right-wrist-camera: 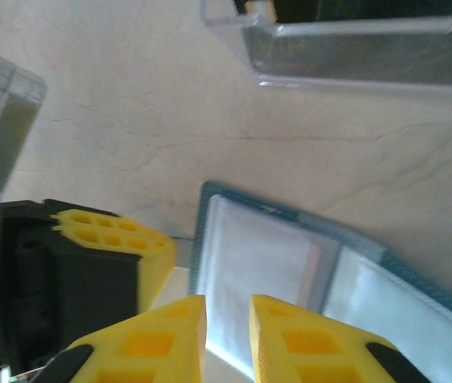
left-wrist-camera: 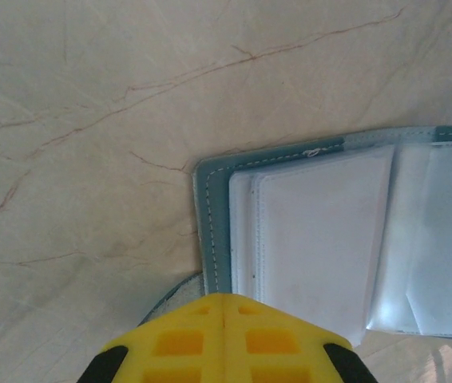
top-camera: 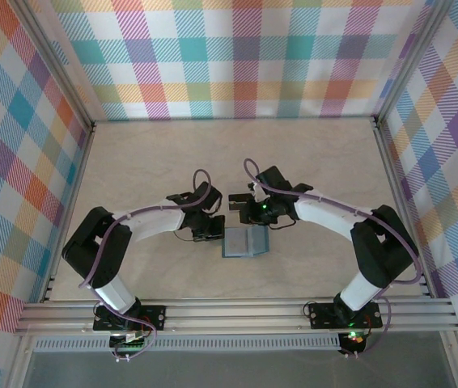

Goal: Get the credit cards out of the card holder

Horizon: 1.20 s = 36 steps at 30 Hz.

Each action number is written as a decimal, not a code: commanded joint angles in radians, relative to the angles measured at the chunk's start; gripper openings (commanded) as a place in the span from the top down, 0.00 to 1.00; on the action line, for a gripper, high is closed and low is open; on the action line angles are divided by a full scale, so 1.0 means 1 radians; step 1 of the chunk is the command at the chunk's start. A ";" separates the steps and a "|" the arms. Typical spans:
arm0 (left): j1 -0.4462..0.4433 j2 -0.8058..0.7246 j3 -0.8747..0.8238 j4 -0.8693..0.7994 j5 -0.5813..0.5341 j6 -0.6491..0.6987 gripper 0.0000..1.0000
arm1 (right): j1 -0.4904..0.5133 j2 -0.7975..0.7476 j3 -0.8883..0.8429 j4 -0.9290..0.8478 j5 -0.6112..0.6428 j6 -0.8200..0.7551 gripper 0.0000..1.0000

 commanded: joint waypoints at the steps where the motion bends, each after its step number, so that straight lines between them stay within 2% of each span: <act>1: -0.010 0.012 -0.030 0.002 -0.022 0.013 1.00 | 0.015 0.031 -0.014 0.055 -0.126 0.138 0.79; 3: -0.011 0.016 -0.037 0.000 -0.031 0.014 1.00 | 0.019 0.050 -0.015 0.063 -0.168 0.149 0.80; 11: -0.011 0.034 -0.060 0.002 -0.043 0.017 1.00 | 0.048 0.109 0.013 0.028 -0.185 0.181 0.77; 20: -0.011 0.041 -0.063 0.003 -0.037 0.015 1.00 | 0.103 0.204 0.073 -0.003 -0.179 0.190 0.78; 28: -0.011 0.038 -0.056 -0.002 -0.033 0.016 1.00 | 0.116 0.254 0.114 -0.115 -0.089 0.170 0.76; 36: -0.011 0.040 -0.059 0.004 -0.027 0.016 1.00 | 0.136 0.260 0.190 -0.326 0.094 0.127 0.67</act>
